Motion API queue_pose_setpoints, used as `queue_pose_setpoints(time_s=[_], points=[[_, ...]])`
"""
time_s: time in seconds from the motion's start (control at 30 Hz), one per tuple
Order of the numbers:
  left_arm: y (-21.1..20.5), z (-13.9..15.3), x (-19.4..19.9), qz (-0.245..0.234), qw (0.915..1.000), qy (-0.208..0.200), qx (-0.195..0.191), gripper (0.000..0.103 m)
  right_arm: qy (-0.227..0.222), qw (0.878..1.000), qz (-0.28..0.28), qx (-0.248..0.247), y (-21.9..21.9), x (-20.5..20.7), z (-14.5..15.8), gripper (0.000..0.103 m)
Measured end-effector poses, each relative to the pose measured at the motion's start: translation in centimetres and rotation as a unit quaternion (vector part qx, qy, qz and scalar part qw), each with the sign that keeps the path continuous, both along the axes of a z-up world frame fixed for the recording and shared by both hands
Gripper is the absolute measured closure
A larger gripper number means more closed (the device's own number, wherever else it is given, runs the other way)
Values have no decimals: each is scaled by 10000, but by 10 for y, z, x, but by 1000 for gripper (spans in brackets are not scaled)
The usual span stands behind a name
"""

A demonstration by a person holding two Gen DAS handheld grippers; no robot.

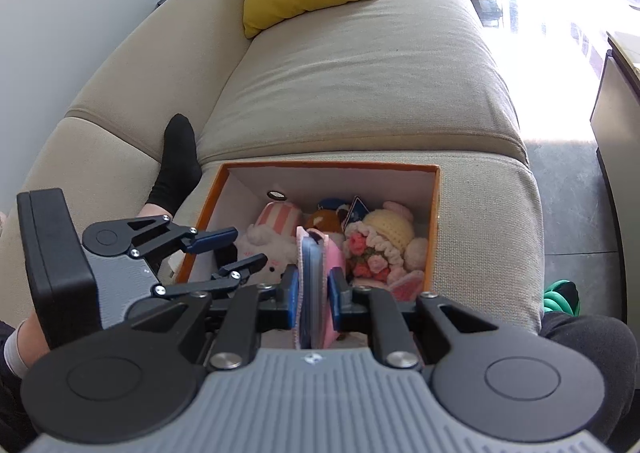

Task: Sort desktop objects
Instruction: 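Carry the cat plush and pink wallet over the orange box with both tools, then open both tools to drop the cat plush and wallet into the box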

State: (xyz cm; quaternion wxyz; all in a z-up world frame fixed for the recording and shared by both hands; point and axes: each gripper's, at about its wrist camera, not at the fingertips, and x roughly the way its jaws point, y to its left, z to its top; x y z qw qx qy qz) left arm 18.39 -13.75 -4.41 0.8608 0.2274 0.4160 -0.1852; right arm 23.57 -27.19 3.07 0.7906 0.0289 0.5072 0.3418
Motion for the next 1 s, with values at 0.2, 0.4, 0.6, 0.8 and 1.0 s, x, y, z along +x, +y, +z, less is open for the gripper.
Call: queue_pose_setpoints(time_s=[0.2,0.4,0.6,0.8,1.0], points=[[16,19,-28,110,9984,-177,-521,64,371,9977,-264,-504,-16,-24,-12,86],[32,24,-46,241,9961,-149,-833,64,548,9908,-629,-1069,-7,-28,-28,86],[47,27,-58,372,9933,-153,-1080,64,691,9827,-987,-1408,6,-23,-42,86],[59,25,-60,470,9914,-137,-1212,64,689,9772,-1274,-1553,13,-20,-54,86],[68,23,-63,547,9895,-120,-1335,64,565,9756,-1226,-1734,22,-19,-52,82]])
